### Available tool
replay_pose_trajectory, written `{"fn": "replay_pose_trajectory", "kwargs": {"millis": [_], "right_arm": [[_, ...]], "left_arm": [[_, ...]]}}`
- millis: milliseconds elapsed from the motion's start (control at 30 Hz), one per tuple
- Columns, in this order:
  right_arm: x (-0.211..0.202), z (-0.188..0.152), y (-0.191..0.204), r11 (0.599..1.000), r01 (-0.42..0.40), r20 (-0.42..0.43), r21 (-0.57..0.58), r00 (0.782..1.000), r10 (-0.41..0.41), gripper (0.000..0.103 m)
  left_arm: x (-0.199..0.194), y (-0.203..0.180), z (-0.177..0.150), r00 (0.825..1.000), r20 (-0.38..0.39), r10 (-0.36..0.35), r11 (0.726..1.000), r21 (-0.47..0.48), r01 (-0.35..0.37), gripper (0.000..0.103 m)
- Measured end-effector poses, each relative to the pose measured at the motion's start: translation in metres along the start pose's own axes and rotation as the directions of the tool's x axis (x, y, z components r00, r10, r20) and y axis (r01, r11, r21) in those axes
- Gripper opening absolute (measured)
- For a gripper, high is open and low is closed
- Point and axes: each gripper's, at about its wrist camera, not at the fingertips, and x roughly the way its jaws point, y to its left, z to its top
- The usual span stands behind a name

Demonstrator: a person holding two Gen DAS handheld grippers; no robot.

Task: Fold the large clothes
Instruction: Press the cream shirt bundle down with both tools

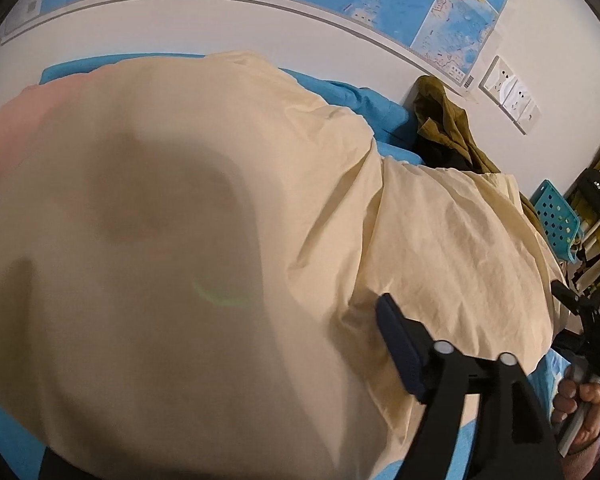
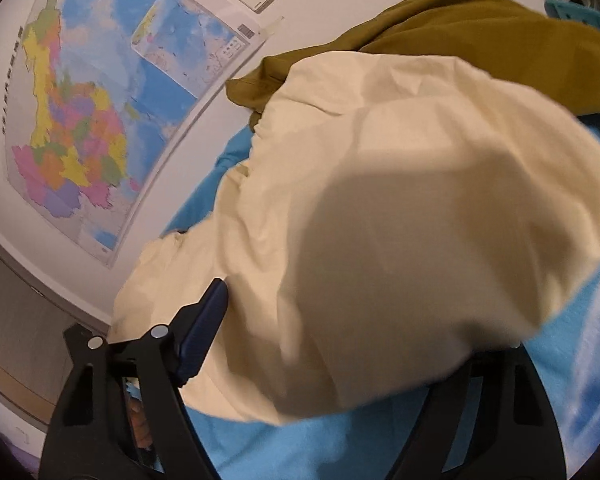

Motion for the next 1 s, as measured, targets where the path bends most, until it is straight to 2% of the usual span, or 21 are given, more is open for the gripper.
{"fn": "replay_pose_trajectory", "kwargs": {"millis": [200,267,300,367,433,500,533,600,633,700,767,800,833,900,933,1000], "right_arm": [[0.009,0.008,-0.002,0.999,-0.037,0.017,0.040,0.999,0.036,0.077],[0.013,0.010,0.000,0.998,-0.045,0.015,0.037,0.999,0.045,0.077],[0.015,0.010,0.001,0.999,-0.042,0.011,0.031,0.999,0.042,0.073],[0.020,0.012,-0.002,0.998,-0.055,0.001,0.042,0.998,0.055,0.062],[0.022,0.013,-0.008,0.995,-0.068,-0.006,0.068,0.998,0.069,0.035],[0.022,0.013,-0.012,0.992,-0.101,-0.016,0.071,0.995,0.102,0.029],[0.022,0.014,-0.013,0.991,-0.106,-0.018,0.076,0.994,0.108,0.029],[0.024,0.015,-0.014,0.990,-0.114,-0.028,0.079,0.993,0.116,0.034],[0.026,0.015,-0.015,0.989,-0.122,-0.030,0.087,0.992,0.125,0.039],[0.029,0.017,-0.013,0.988,-0.132,-0.030,0.083,0.990,0.135,0.044],[0.031,0.019,-0.010,0.988,-0.134,-0.038,0.070,0.990,0.137,0.047],[0.032,0.020,-0.009,0.990,-0.129,-0.042,0.064,0.990,0.132,0.043],[0.031,0.020,-0.008,0.990,-0.126,-0.045,0.060,0.991,0.129,0.034],[0.027,0.023,-0.005,0.991,-0.131,-0.044,0.038,0.990,0.133,0.022],[0.024,0.023,-0.003,0.990,-0.139,-0.038,0.034,0.989,0.140,0.018],[0.011,0.024,0.005,0.982,-0.186,-0.016,0.011,0.982,0.186,0.015]], "left_arm": [[0.006,-0.001,0.011,0.999,-0.013,-0.029,0.999,-0.020,0.029,0.095],[0.010,-0.002,0.015,1.000,-0.005,-0.018,0.999,-0.036,0.018,0.095],[0.011,-0.003,0.016,1.000,-0.004,-0.010,0.999,-0.039,0.010,0.095],[0.011,-0.005,0.019,1.000,-0.004,0.018,0.999,-0.051,-0.018,0.088],[0.011,-0.005,0.020,0.999,-0.006,0.052,0.997,-0.058,-0.052,0.068],[0.008,-0.003,0.021,0.997,-0.008,0.081,0.995,-0.062,-0.081,0.053],[0.006,-0.001,0.022,0.997,-0.010,0.072,0.995,-0.064,-0.073,0.052],[0.007,0.000,0.023,0.998,-0.018,0.063,0.996,-0.057,-0.063,0.054],[0.009,0.000,0.024,0.998,-0.026,0.056,0.997,-0.055,-0.057,0.066],[0.012,0.001,0.025,1.000,-0.030,0.007,0.998,-0.062,-0.009,0.079],[0.017,-0.003,0.027,0.999,-0.025,0.026,0.998,-0.054,-0.027,0.080],[0.019,-0.005,0.028,0.999,-0.025,0.038,0.998,-0.049,-0.039,0.079],[0.019,-0.006,0.029,0.998,-0.025,0.055,0.997,-0.047,-0.056,0.068],[0.018,-0.006,0.030,0.995,-0.026,0.096,0.994,-0.044,-0.097,0.049],[0.015,-0.004,0.031,0.996,-0.026,0.085,0.995,-0.051,-0.087,0.040],[0.007,-0.006,0.030,0.996,-0.015,0.093,0.995,-0.044,-0.094,0.029]]}}
